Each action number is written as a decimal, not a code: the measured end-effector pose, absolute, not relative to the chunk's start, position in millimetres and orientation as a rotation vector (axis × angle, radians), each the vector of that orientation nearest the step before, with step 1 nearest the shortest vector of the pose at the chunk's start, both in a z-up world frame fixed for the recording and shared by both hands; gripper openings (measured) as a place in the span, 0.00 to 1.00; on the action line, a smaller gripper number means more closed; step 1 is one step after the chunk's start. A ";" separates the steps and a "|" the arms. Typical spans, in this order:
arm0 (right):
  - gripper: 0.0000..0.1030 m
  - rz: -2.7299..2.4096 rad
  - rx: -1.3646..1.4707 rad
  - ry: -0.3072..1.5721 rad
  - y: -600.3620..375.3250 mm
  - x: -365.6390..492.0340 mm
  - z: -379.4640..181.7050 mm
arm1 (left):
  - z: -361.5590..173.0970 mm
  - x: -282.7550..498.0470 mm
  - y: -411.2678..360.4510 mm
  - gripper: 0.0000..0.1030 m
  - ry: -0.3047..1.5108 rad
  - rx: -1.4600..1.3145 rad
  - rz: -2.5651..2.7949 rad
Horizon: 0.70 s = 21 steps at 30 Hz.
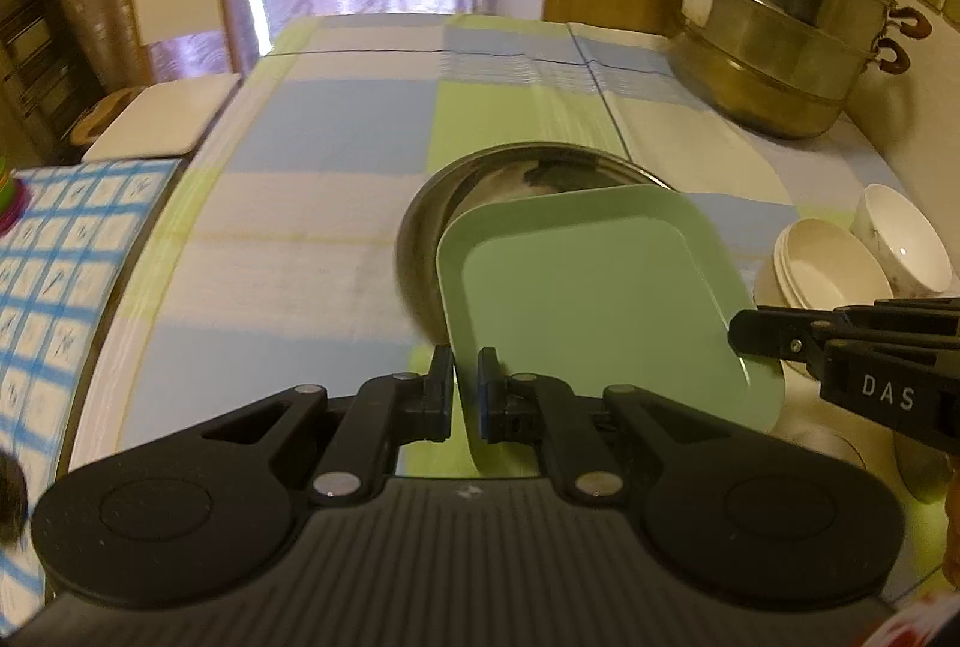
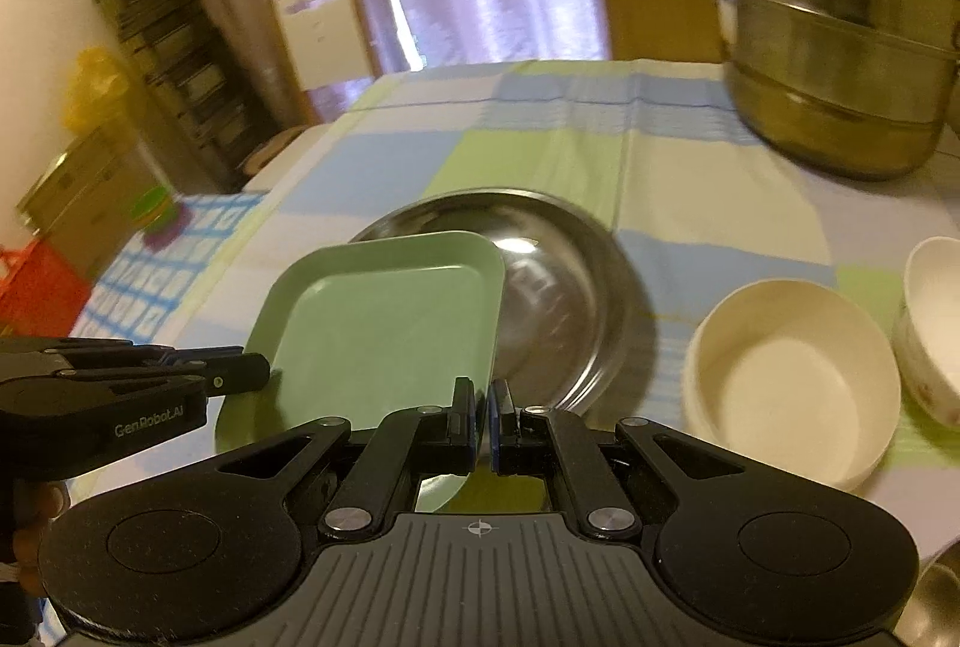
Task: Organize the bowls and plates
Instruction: 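Lower the green plate into the shallow steel plate and open the right gripper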
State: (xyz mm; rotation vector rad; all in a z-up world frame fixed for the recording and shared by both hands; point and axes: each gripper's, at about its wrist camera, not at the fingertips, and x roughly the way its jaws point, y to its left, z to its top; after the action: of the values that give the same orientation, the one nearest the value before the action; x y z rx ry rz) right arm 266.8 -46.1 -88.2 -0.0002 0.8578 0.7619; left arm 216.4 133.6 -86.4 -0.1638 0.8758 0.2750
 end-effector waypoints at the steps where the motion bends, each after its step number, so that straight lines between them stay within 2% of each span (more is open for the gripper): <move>1: 0.05 0.747 0.001 0.859 -44.5 271.6 -89.9 | -88.6 224.8 134.8 0.06 0.878 -0.153 0.265; 12: 0.05 0.657 0.014 0.912 -35.2 307.5 -113.5 | -115.1 277.6 151.4 0.06 0.935 -0.137 0.208; 21: 0.05 0.632 0.020 0.959 -28.5 321.0 -125.5 | -124.4 292.3 157.7 0.06 0.961 -0.134 0.191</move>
State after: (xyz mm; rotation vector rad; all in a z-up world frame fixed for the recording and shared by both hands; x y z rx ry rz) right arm 321.0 -28.5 -125.5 0.0197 0.9590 0.6316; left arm 292.3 157.7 -124.4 -0.1337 0.9608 0.1914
